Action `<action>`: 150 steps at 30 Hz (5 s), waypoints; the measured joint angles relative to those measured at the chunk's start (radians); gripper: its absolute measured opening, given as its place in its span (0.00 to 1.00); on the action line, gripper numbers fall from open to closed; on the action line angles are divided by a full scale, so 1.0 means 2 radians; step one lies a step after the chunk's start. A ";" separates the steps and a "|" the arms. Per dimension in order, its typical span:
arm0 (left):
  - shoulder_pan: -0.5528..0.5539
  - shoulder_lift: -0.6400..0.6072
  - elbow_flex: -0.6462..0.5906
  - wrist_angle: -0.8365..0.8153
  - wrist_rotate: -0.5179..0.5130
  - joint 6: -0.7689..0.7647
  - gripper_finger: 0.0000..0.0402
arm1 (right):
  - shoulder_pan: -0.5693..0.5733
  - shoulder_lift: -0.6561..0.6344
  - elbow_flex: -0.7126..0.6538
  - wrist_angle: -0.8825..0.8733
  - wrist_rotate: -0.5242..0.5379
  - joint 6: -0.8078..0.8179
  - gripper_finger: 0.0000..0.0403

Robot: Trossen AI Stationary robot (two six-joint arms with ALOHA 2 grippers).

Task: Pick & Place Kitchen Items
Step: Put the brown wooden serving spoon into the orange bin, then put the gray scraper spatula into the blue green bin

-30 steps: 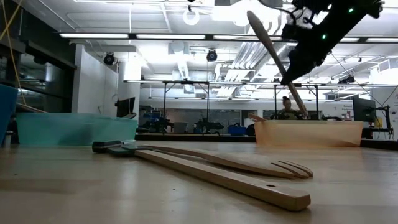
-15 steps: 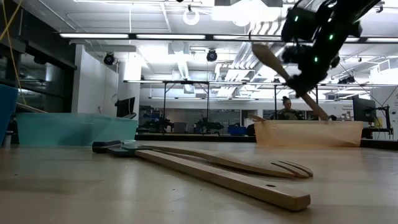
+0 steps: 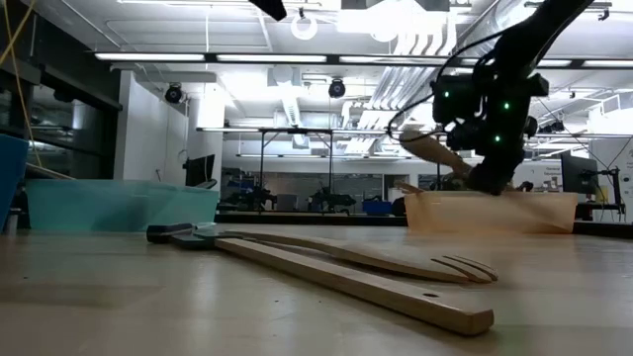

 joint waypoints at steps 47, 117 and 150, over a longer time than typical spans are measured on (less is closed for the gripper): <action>0.000 0.000 -0.001 -0.001 -0.014 -0.017 0.75 | -0.013 -0.174 -0.001 -0.025 -0.198 0.006 0.35; 0.067 0.193 -0.083 0.044 0.236 0.437 0.73 | 0.129 -0.345 0.000 -0.035 -0.435 0.015 0.33; 0.121 0.193 -0.121 0.087 0.299 0.545 0.34 | 0.129 -0.345 0.000 -0.035 -0.435 0.017 0.33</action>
